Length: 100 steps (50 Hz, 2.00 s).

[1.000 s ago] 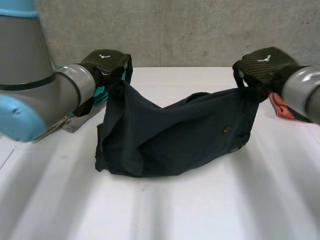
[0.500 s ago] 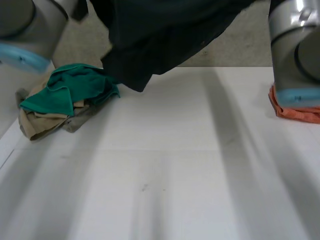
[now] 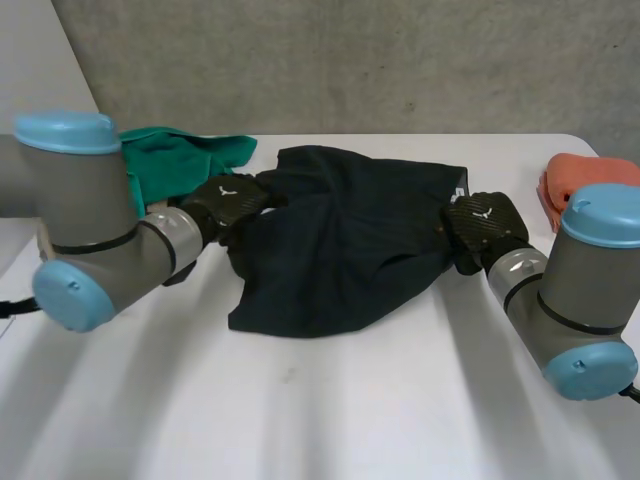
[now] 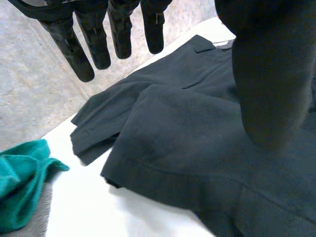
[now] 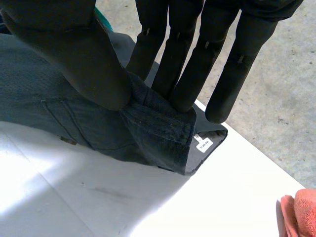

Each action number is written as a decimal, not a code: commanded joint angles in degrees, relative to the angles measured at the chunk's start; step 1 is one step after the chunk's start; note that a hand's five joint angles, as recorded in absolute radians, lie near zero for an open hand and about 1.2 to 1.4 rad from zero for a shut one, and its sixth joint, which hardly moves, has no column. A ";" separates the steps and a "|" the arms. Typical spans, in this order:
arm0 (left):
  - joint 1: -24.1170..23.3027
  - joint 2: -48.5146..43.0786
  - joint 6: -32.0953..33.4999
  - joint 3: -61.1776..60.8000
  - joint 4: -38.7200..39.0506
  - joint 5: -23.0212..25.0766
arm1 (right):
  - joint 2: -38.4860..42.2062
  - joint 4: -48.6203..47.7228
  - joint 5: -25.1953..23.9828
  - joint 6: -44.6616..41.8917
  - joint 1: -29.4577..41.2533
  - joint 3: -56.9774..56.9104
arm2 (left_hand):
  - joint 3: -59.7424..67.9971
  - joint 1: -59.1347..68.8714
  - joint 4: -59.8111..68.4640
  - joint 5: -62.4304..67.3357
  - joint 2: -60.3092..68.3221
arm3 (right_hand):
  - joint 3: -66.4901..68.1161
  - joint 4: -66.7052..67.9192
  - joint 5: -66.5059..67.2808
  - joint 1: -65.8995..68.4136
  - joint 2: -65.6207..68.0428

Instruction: Fold the laundry.

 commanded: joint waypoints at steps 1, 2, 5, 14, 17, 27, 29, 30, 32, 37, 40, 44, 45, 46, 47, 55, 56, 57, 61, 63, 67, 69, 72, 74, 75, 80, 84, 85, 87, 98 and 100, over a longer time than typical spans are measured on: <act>0.16 12.26 0.98 -10.18 -1.69 -4.01 | -2.06 0.31 0.34 0.77 -0.67 1.88 | -4.76 -5.24 -4.64 -4.31 -4.94 | 11.28 11.44 13.11 16.86 12.66; 0.08 13.50 0.80 -11.78 -1.69 -4.45 | -2.15 0.31 0.34 0.77 -0.76 1.97 | -4.76 -5.24 -4.64 -4.31 -4.94 | 11.28 11.44 13.11 16.86 12.66; -0.10 17.36 0.54 -18.09 -1.69 -6.21 | -2.41 0.57 0.34 0.95 -0.76 1.98 | -4.76 -5.24 -4.64 -4.31 -4.94 | 11.28 11.44 13.11 16.86 12.66; -2.38 15.72 0.27 -29.72 -0.99 -9.29 | -2.94 1.36 0.07 1.47 -0.93 1.71 | 10.08 9.60 10.20 10.53 9.90 | 11.28 11.44 13.11 16.86 12.66; -2.39 12.29 0.62 -30.25 2.08 -9.64 | -3.38 1.63 -0.10 1.74 -0.93 1.97 | 10.92 10.44 11.04 11.37 10.74 | 11.28 11.44 13.11 16.86 12.66; -3.09 4.55 0.98 -24.11 7.36 -11.48 | -3.82 1.72 -0.19 2.00 -1.28 2.24 | 7.22 6.75 7.34 7.68 7.05 | 11.28 11.44 13.11 16.86 12.66; -3.35 2.97 1.06 -22.17 7.27 -12.28 | -3.91 1.72 -0.19 1.92 -1.28 2.41 | 7.22 6.75 7.34 7.68 7.05 | 11.28 11.44 13.11 16.86 12.66; -3.53 2.36 1.06 -21.64 7.36 -12.54 | -4.00 1.72 -0.19 1.92 -1.28 2.41 | 7.22 6.75 7.34 7.68 7.05 | 11.28 11.44 13.11 16.86 12.66; -3.97 1.04 1.06 -20.15 7.54 -13.51 | -4.26 1.37 -0.19 1.74 -1.28 2.68 | 7.22 6.75 7.34 7.68 7.05 | 11.28 11.44 13.11 16.86 12.66; -5.02 -1.07 1.41 -17.25 8.85 -14.91 | -4.44 1.36 -0.45 1.56 -1.28 3.20 | 7.56 7.08 7.68 8.01 7.38 | 11.28 11.44 13.11 16.86 12.66; -5.29 -1.34 1.94 -16.28 9.64 -15.35 | -4.44 1.28 -0.63 1.39 -1.20 3.29 | 8.90 8.42 9.02 9.35 8.73 | 11.28 11.44 13.11 16.86 12.66; -5.64 -1.08 2.56 -14.96 10.17 -16.32 | -4.44 1.19 -0.72 1.04 -1.20 3.29 | 14.44 13.96 14.56 14.89 14.26 | 11.28 11.44 13.11 16.86 12.66; -5.81 -0.47 2.47 -14.87 10.09 -16.76 | -4.35 1.19 -0.72 0.95 -1.28 3.38 | 17.62 17.14 17.74 18.07 17.45 | 11.28 11.44 13.11 16.86 12.66; -5.81 -0.03 2.47 -15.04 10.00 -16.93 | -4.35 1.19 -0.72 0.95 -1.28 3.38 | 18.48 18.01 18.60 18.94 18.31 | 11.28 11.44 13.11 16.86 12.66; -5.90 0.59 2.38 -15.13 9.91 -17.11 | -4.35 1.19 -0.72 0.86 -1.37 3.29 | 19.49 19.02 19.61 19.95 19.32 | 11.28 11.44 13.11 16.86 12.66; -6.25 6.30 1.15 -17.06 9.47 -19.48 | -4.17 0.57 -0.72 0.51 -1.72 3.21 | 19.84 19.37 19.96 20.30 19.67 | 11.28 11.44 13.11 16.86 12.66; -6.08 7.09 0.72 -17.85 9.73 -19.57 | -4.17 0.57 -0.72 0.51 -1.72 3.21 | 18.34 17.86 18.46 18.80 18.17 | 11.28 11.44 13.11 16.86 12.66; -5.99 7.36 0.45 -18.03 9.82 -19.57 | -4.08 0.57 -0.72 0.42 -1.72 3.21 | 17.16 16.68 17.28 17.61 16.98 | 11.28 11.44 13.11 16.86 12.66; -5.29 6.49 0.36 -18.47 9.91 -18.87 | -3.91 0.57 -0.72 0.25 -1.72 3.12 | 3.88 3.40 4.00 4.34 3.71 | 11.28 11.44 13.11 16.86 12.66; -5.11 5.69 0.36 -18.47 9.74 -18.87 | -3.91 0.57 -0.72 -0.02 -1.64 3.03 | 3.86 3.38 3.98 4.31 3.68 | 11.28 11.44 13.11 16.86 12.66; -5.11 4.46 0.36 -18.30 9.56 -19.57 | -3.73 0.49 -0.63 -0.72 -1.64 3.12 | 3.86 3.38 3.98 4.31 3.68 | 11.28 11.44 13.11 16.86 12.66; -5.20 4.72 0.36 -18.47 9.56 -20.01 | -3.73 0.49 -0.72 -0.90 -1.64 3.12 | 5.86 5.39 5.98 6.32 5.69 | 11.28 11.44 13.11 16.86 12.66; -5.46 5.78 0.10 -18.83 10.26 -20.28 | -3.64 0.40 -0.72 -0.98 -1.81 3.12 | 7.06 6.58 7.17 7.51 6.88 | 11.28 11.44 13.11 16.86 12.66; -5.72 6.65 0.45 -18.83 10.52 -20.36 | -3.47 0.31 -0.63 -0.98 -1.99 2.94 | 5.55 5.07 5.66 6.00 5.37 | 11.28 11.44 13.11 16.86 12.66; -5.64 6.92 0.54 -18.83 10.61 -20.54 | -3.47 0.31 -0.63 -0.99 -1.99 2.94 | 6.54 6.06 6.66 7.00 6.37 | 11.28 11.44 13.11 16.86 12.66; -5.20 11.75 -0.17 -20.14 12.54 -21.86 | -3.03 0.13 -0.72 -1.25 -2.16 2.77 | 27.55 27.07 27.67 28.00 27.37 | 11.28 11.44 13.11 16.86 12.66; -5.20 15.62 -1.13 -21.64 13.25 -21.33 | -2.68 0.13 -0.63 -1.60 -1.99 2.77 | 20.89 20.41 21.01 21.35 20.72 | 11.28 11.44 13.11 16.86 12.66; -5.20 15.36 -1.57 -21.99 13.42 -20.72 | -2.59 0.13 -0.63 -1.69 -1.81 2.68 | 8.19 7.72 8.31 8.65 8.02 | 11.28 11.44 13.11 16.86 12.66; -5.20 13.61 -1.57 -22.08 13.34 -20.10 | -2.50 0.13 -0.63 -1.86 -1.81 2.59 | 4.36 3.89 4.48 4.82 4.19 | 11.28 11.44 13.11 16.86 12.66; -4.41 4.55 -2.36 -20.23 8.50 -18.17 | -2.42 0.13 -0.54 -2.04 -1.72 2.68 | 2.18 1.70 2.29 2.63 2.00 | 11.28 11.44 13.11 16.86 12.66; -4.58 3.85 -2.36 -19.62 8.59 -17.56 | -2.33 0.13 -0.54 -2.04 -1.72 2.59 | 2.68 2.20 2.80 3.13 2.50 | 11.28 11.44 13.11 16.86 12.66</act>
